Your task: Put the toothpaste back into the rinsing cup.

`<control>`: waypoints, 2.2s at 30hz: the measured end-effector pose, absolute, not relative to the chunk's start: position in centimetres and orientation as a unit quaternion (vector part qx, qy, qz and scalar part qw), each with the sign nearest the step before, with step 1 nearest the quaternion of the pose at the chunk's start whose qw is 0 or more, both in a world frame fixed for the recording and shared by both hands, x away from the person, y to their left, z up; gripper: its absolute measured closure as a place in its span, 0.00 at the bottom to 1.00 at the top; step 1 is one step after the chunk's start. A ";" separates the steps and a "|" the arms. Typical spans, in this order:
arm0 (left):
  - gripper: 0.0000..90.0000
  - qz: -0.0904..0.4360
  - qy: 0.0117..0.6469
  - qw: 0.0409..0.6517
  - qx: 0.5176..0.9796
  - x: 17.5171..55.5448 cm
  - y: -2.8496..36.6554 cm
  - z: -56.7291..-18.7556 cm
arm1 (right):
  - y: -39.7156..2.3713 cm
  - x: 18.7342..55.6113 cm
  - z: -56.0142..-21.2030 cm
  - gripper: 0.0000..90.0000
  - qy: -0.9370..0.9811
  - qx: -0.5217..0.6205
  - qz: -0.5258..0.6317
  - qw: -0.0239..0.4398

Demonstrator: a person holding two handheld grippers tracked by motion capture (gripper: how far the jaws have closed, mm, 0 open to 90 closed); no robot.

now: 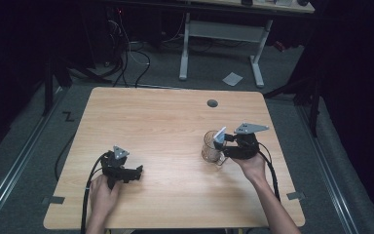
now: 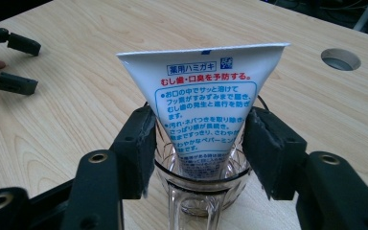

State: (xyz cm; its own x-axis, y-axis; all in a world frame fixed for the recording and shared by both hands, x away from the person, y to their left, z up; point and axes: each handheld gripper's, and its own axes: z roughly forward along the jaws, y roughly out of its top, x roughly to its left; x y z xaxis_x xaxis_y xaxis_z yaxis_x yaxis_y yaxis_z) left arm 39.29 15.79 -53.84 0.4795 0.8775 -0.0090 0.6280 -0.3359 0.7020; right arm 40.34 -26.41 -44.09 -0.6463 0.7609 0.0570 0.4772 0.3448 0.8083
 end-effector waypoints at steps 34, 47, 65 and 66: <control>0.01 0.190 0.474 0.329 0.795 39.3 15.8 -53.8 | -29.1 38.9 -42.4 0.43 0.769 0.407 0.455 0.190; 0.01 0.190 0.474 0.328 0.795 39.3 15.8 -53.8 | -30.5 38.5 -41.8 0.44 0.751 0.421 0.466 0.202; 0.01 0.190 0.473 0.328 0.795 39.3 15.8 -53.8 | -32.3 38.4 -42.2 0.45 0.732 0.446 0.468 0.215; 0.01 0.190 0.474 0.328 0.795 39.3 15.8 -53.8 | -32.4 38.4 -42.3 0.45 0.732 0.447 0.467 0.215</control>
State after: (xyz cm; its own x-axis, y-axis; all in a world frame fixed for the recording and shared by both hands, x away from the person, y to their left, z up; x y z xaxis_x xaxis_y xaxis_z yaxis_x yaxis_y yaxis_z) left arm 39.28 15.79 -53.84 0.4795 0.8775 -0.0094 0.6282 -0.3357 0.7019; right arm 38.40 -32.37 -42.25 -0.5072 0.8555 0.1037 0.4536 0.1628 0.8762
